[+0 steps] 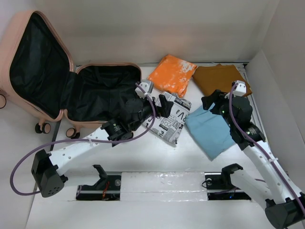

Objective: Pack the luggage

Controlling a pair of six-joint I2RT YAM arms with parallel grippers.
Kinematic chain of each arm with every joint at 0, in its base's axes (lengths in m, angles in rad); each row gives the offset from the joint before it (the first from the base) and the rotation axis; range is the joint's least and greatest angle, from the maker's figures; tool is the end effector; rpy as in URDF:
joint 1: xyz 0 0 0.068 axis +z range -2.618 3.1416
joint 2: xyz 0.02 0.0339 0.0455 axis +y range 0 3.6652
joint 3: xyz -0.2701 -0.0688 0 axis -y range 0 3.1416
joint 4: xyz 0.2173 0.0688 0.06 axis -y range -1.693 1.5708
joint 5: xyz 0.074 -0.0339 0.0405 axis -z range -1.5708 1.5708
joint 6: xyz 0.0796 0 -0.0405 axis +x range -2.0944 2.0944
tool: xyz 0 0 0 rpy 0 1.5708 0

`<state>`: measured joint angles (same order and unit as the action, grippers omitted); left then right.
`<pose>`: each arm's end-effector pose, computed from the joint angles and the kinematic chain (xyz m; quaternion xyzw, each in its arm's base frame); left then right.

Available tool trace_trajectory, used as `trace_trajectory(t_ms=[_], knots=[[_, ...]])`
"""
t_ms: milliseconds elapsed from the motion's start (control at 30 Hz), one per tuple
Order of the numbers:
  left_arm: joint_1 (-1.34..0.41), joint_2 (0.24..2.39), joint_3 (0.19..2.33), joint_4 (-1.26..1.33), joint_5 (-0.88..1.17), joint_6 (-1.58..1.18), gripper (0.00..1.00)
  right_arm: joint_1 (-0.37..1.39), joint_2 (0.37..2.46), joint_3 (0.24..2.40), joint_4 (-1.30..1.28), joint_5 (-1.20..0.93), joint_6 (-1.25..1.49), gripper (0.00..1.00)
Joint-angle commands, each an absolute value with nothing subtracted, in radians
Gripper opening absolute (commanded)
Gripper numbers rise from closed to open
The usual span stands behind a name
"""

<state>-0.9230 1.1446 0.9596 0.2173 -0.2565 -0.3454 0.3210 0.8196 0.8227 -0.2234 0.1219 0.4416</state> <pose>0.1874 -0.2142 0.3833 0.1084 0.6875 -0.3505 0.6267 0.1948 0.0546 0.3381 0.0850 0.7754 0.1881 0.5968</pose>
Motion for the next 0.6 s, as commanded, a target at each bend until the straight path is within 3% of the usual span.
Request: trace_trajectory(t_ms=[0,167,233,267,300,367,400,433,467,567], knots=[[-0.919,1.114,0.902,0.348,-0.172,-0.337,1.00,0.316,0.813,0.830,-0.179,0.109,0.446,0.73],[-0.919,1.123,0.899,0.413,-0.127,-0.337,1.00,0.316,0.813,0.830,-0.179,0.109,0.446,0.73],[-0.919,1.143,0.910,0.374,-0.173,-0.364,0.46,0.316,0.813,0.830,-0.179,0.109,0.446,0.73],[-0.919,1.143,0.891,0.374,-0.192,-0.408,0.28,0.316,0.804,0.830,-0.179,0.120,0.446,0.68],[-0.919,1.143,0.875,0.374,-0.205,-0.434,0.21,0.316,0.795,0.821,-0.179,0.120,0.446,0.65],[-0.919,1.143,0.844,0.348,-0.248,-0.501,0.18,0.316,0.785,0.821,-0.189,0.120,0.446,0.57],[-0.919,1.143,0.812,0.332,-0.258,-0.581,0.18,0.316,0.785,0.821,-0.189,0.120,0.446,0.36],[-0.919,1.152,0.799,0.280,-0.273,-0.627,0.19,0.316,0.776,0.821,-0.189,0.120,0.446,0.30],[-0.919,1.152,0.790,0.249,-0.311,-0.664,0.22,0.316,0.776,0.821,-0.198,0.120,0.446,0.26],[-0.943,1.152,0.738,0.160,-0.398,-0.802,0.33,0.316,0.776,0.808,-0.189,0.109,0.446,0.29]])
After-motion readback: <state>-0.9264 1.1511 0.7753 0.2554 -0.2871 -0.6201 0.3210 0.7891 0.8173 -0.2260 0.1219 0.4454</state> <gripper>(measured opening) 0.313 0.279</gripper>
